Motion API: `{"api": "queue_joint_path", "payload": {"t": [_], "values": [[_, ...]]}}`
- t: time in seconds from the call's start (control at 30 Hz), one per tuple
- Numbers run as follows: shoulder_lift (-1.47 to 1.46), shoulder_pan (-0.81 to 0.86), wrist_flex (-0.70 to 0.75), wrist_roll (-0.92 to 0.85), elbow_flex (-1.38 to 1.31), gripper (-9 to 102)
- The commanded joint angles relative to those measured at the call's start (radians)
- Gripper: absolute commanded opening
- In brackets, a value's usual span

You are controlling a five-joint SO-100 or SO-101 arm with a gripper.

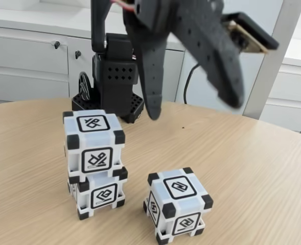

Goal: Stack cubes from left to right.

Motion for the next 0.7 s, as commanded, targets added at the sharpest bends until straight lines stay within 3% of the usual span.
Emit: {"api": "queue_joint_path", "payload": {"t": [0.0, 0.27, 0.67], "values": [[0.011, 0.002, -0.012, 0.067, -0.006, 50], [0.012, -0.172, -0.003, 0.181, -0.006, 50], [-0.101, -0.167, 0.002, 0.299, 0.026, 50]]}}
